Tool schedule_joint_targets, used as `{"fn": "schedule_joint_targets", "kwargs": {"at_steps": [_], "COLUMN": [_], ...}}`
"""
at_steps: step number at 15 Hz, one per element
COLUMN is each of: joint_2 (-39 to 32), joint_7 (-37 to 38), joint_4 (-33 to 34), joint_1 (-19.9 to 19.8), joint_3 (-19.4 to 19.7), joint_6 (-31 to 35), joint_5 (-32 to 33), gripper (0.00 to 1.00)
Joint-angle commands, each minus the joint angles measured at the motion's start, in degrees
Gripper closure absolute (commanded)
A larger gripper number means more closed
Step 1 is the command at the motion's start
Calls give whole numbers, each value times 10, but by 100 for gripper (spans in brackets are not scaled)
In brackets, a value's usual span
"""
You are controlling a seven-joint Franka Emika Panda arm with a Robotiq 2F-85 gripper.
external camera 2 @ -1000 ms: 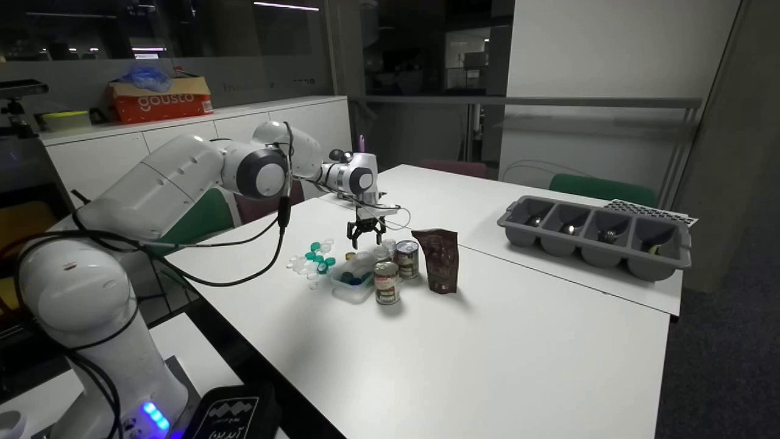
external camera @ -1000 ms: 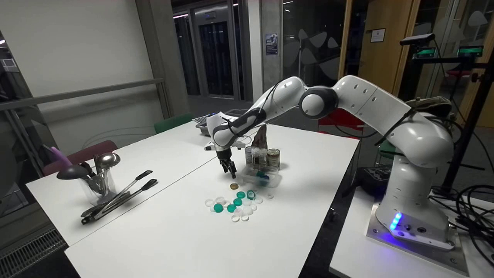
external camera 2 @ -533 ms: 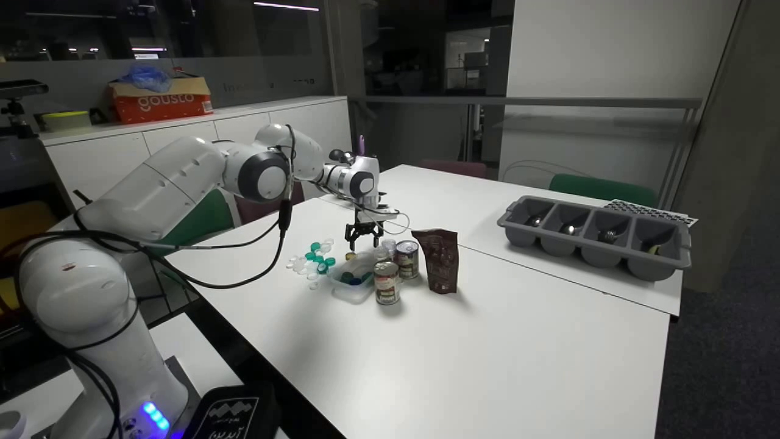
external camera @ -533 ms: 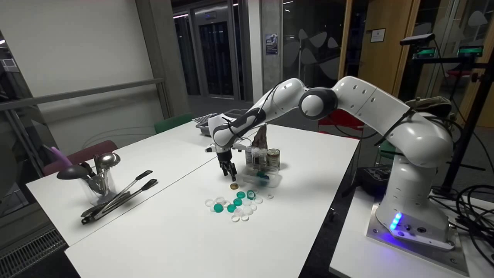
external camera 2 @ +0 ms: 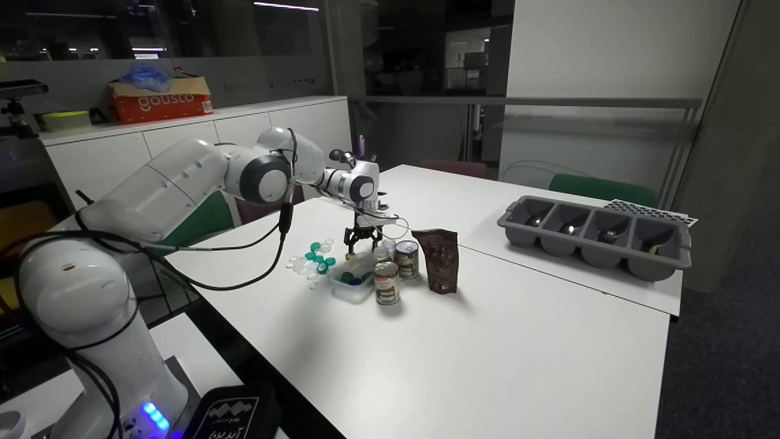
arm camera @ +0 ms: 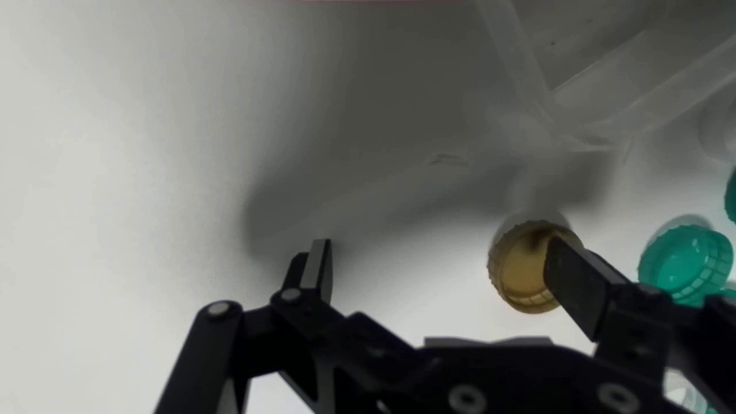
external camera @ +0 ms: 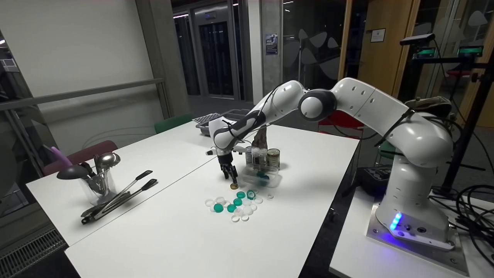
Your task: Pick up the brown marble and put n the container
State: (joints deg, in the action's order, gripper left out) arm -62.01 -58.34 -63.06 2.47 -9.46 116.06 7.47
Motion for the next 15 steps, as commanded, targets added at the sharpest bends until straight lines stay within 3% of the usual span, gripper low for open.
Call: {"fn": "schedule_joint_targets", "kwargs": {"at_steps": [1,3,4,5,7,8,10,11,15], "joint_2": [-5,-7,-7,-7,-7,-7,-7,-7,-8], "joint_7": [-17,-17,-16,-16,-15,-15,-15,-14,-12], "joint_4": [12,14,15,15,18,19,18,18,17], "joint_1": [-7,-6,-6,-6,-6,-5,-5,-5,-4], "joint_3": [-5,-5,-5,-5,-5,-5,-5,-5,-4], "joint_6": [-4,-5,-5,-5,-5,-5,-6,-5,-6], "joint_5": [-14,-14,-15,-15,-15,-15,-15,-15,-15], "gripper": [0,0,25,26,42,19,5,1,0]}}
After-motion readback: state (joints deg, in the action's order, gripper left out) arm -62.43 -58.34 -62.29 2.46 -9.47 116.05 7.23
